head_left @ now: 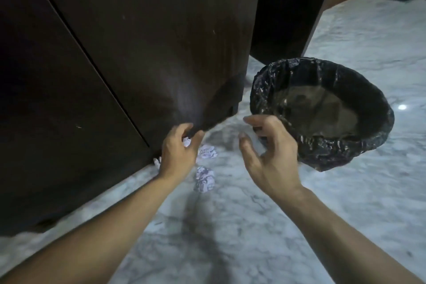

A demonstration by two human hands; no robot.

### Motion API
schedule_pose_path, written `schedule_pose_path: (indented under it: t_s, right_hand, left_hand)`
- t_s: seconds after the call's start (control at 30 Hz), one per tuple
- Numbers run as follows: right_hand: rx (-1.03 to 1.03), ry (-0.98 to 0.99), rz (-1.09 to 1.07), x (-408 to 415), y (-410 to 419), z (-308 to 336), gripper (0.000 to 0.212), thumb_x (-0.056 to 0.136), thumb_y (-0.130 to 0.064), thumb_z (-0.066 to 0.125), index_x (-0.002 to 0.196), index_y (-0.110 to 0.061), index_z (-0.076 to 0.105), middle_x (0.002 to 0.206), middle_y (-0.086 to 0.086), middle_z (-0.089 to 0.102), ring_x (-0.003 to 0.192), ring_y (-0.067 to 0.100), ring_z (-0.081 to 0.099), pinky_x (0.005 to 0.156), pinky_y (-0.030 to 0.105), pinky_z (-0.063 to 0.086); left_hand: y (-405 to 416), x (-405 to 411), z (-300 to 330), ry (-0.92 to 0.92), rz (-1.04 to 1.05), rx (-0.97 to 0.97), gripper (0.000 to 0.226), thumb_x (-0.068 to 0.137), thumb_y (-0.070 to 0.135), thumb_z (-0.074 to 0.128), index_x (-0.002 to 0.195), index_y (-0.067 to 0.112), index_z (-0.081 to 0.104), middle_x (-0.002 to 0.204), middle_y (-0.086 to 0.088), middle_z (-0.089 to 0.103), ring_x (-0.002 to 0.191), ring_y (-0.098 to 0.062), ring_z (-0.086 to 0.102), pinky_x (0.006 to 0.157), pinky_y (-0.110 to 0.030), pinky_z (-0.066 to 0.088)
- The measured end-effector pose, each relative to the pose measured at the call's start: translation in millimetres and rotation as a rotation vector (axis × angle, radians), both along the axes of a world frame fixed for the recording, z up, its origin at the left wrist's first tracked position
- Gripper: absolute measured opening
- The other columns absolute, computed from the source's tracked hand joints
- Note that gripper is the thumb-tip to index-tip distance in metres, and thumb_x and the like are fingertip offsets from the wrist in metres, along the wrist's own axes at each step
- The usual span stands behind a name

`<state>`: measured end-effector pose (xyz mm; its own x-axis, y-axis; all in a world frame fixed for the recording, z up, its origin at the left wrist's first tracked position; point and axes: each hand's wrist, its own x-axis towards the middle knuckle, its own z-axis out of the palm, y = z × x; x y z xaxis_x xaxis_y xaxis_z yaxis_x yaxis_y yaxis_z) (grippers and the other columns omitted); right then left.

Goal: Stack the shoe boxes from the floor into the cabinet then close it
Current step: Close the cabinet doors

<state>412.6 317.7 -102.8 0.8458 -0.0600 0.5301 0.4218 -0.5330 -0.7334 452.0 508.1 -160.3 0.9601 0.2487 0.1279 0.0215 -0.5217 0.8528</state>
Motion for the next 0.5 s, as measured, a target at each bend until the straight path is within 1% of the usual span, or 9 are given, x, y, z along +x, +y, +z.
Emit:
schedule_pose_path:
  t_s: [0.07,0.13,0.17,0.2,0.23,0.27,0.33,0.4,0.5]
  right_hand:
    - [-0.090,0.079,0.065,-1,18,-26,0.025,0.083,-0.016,0.067,0.107,-0.009,0.066,0.103,0.001,0.066,0.099,0.020,0.062,0.084,0.035,0.051]
    - [-0.193,0.197,0.123,-3,29,-55,0.032,0.081,-0.023,0.067,0.110,-0.011,0.065,0.108,0.001,0.064,0.102,0.021,0.061,0.087,0.033,0.049]
    - [-0.246,0.264,0.152,-3,34,-69,0.038,0.080,-0.028,0.067,0.113,-0.010,0.063,0.113,0.002,0.063,0.105,0.023,0.060,0.089,0.033,0.049]
    - [-0.308,0.322,0.179,-3,38,-82,0.048,0.079,-0.036,0.067,0.118,-0.010,0.061,0.121,0.005,0.060,0.110,0.025,0.057,0.092,0.035,0.049]
    - [-0.381,0.378,0.204,-3,42,-95,0.060,0.076,-0.045,0.066,0.125,-0.011,0.057,0.131,0.008,0.055,0.118,0.028,0.054,0.096,0.038,0.049]
    - [-0.460,0.433,0.232,-2,45,-107,0.074,0.073,-0.054,0.065,0.133,-0.012,0.051,0.142,0.010,0.046,0.128,0.031,0.047,0.102,0.041,0.046]
    - [-0.593,0.574,0.292,2,52,-121,0.099,0.068,-0.064,0.070,0.147,-0.017,0.034,0.160,0.011,0.018,0.145,0.031,0.022,0.114,0.042,0.031]
    - [-0.696,0.642,0.316,11,57,-133,0.119,0.062,-0.068,0.075,0.154,-0.021,0.017,0.164,0.008,-0.006,0.151,0.027,-0.001,0.121,0.042,0.016]
    - [-0.784,0.629,0.309,32,63,-148,0.131,0.058,-0.075,0.072,0.156,-0.025,0.001,0.161,0.007,-0.023,0.150,0.026,-0.017,0.122,0.048,0.006]
  left_hand:
    - [27,-19,-31,0.045,0.036,0.090,0.045,0.081,0.030,0.072,0.118,0.006,0.063,0.111,-0.011,0.066,0.104,-0.029,0.062,0.093,-0.037,0.049]
    - [47,-37,-53,0.105,0.033,0.186,0.053,0.080,0.019,0.076,0.126,0.003,0.057,0.119,-0.013,0.060,0.114,-0.030,0.055,0.098,-0.028,0.039]
    - [55,-44,-61,0.111,0.020,0.236,0.058,0.079,0.021,0.076,0.129,0.002,0.054,0.122,-0.013,0.058,0.117,-0.029,0.052,0.098,-0.024,0.035]
    - [63,-49,-68,0.098,0.004,0.293,0.062,0.079,0.029,0.073,0.131,0.002,0.052,0.124,-0.013,0.056,0.118,-0.028,0.050,0.098,-0.024,0.034]
    - [69,-51,-76,0.079,-0.015,0.358,0.067,0.078,0.039,0.067,0.132,0.002,0.051,0.125,-0.013,0.055,0.117,-0.029,0.049,0.100,-0.027,0.035]
    - [75,-52,-83,0.069,-0.039,0.428,0.072,0.077,0.046,0.061,0.133,0.002,0.049,0.128,-0.014,0.054,0.118,-0.030,0.047,0.101,-0.033,0.037]
    - [83,-51,-95,0.083,-0.109,0.556,0.079,0.076,0.051,0.056,0.139,0.004,0.044,0.137,-0.017,0.047,0.123,-0.033,0.043,0.103,-0.044,0.039]
    - [86,-49,-104,0.100,-0.211,0.655,0.083,0.077,0.053,0.057,0.145,0.008,0.039,0.146,-0.017,0.039,0.128,-0.035,0.040,0.107,-0.048,0.037]
    - [88,-41,-118,0.090,-0.304,0.746,0.085,0.080,0.059,0.052,0.148,0.011,0.035,0.152,-0.016,0.031,0.133,-0.035,0.033,0.111,-0.049,0.031]
